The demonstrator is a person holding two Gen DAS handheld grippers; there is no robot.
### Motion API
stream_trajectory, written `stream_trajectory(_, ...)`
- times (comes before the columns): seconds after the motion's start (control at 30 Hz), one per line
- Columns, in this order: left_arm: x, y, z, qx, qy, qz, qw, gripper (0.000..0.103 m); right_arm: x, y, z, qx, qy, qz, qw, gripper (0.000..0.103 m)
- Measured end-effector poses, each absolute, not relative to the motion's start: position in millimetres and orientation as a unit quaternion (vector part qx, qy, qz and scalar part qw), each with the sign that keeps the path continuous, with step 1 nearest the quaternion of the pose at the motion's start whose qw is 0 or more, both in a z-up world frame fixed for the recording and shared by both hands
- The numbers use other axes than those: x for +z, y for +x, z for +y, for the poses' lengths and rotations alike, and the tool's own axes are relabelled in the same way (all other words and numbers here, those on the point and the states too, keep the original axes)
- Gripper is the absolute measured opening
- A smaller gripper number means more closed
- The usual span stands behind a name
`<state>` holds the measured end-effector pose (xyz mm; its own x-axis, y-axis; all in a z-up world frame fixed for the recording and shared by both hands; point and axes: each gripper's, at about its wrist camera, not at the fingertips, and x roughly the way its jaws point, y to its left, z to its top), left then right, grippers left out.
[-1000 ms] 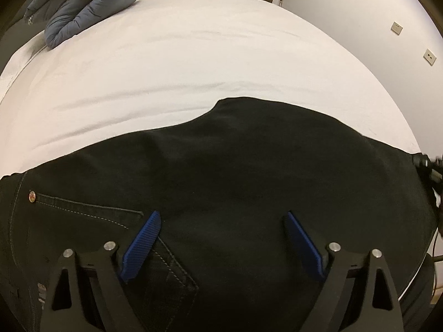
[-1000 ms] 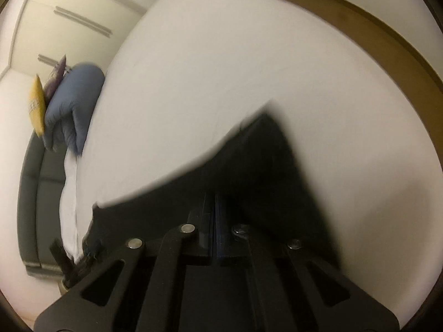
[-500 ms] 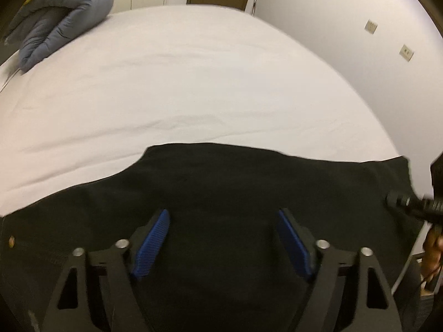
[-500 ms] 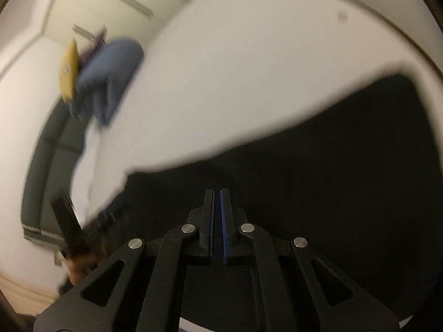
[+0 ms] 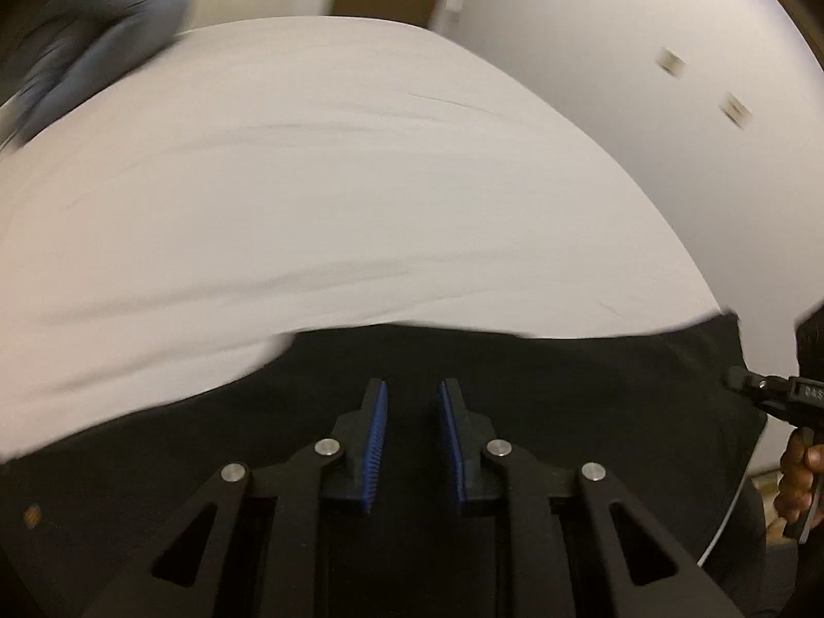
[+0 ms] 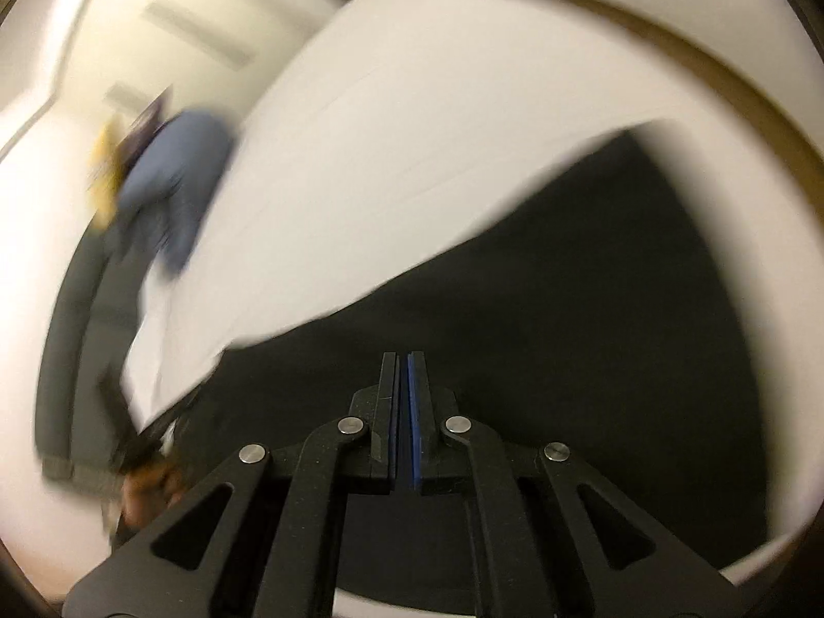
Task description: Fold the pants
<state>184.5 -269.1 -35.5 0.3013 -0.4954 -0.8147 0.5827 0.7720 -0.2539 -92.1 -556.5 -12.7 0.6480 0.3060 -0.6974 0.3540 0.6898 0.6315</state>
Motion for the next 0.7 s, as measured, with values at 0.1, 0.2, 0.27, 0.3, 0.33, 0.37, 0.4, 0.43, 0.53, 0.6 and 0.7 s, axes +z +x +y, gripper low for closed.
stream_trajectory(0.1,-61.1,194.3,-279.7,-0.331,0.044,0.51,0.792,0.025,-22.5,-58.7,-503.2,0.055,0.374,0.44,0.815,0.002)
stream_trajectory(0.2,-60.7,202.9,-243.7,-0.319,0.004,0.516,0.795,0.017,-53.6,-44.8,-488.7,0.018,0.355,0.49,0.796,0.0)
stream_trajectory(0.27,-55.6,202.3,-213.3,-0.305,0.013,0.51,0.804,0.01,-66.5,-48.8,-512.5,0.01,0.409,0.467,0.784,0.0)
stream_trajectory(0.3,-50.6,200.4,-188.8,-0.291,0.017,0.509,0.81,0.008,-67.3,-58.4,-526.4,-0.009,0.427,0.454,0.782,0.0)
stream_trajectory(0.33,-47.4,204.2,-173.9,-0.269,0.026,0.504,0.821,0.01,-62.2,-65.0,-536.2,-0.031,0.428,0.445,0.786,0.0)
stream_trajectory(0.37,-41.9,201.8,-152.3,-0.24,0.036,0.495,0.834,0.02,-57.4,-66.4,-538.5,-0.048,0.422,0.442,0.79,0.0)
stream_trajectory(0.4,-36.1,198.3,-129.8,-0.226,0.028,0.49,0.842,0.023,-50.8,-71.4,-543.5,-0.063,0.419,0.44,0.792,0.006)
stream_trajectory(0.43,-30.6,194.3,-109.5,-0.218,0.011,0.484,0.847,0.023,-44.9,-72.9,-541.9,-0.059,0.424,0.434,0.792,0.007)
stream_trajectory(0.53,-29.0,178.1,-66.6,-0.189,-0.004,0.486,0.853,0.032,-32.3,-65.5,-508.6,0.037,0.455,0.411,0.789,0.007)
stream_trajectory(0.6,-47.3,167.9,-54.0,-0.176,-0.019,0.504,0.845,0.03,-38.5,-48.2,-469.1,0.104,0.452,0.43,0.775,0.007)
stream_trajectory(0.7,-60.6,140.3,-41.7,-0.184,-0.053,0.493,0.849,0.021,-62.6,-32.6,-446.8,0.095,0.433,0.466,0.765,0.007)
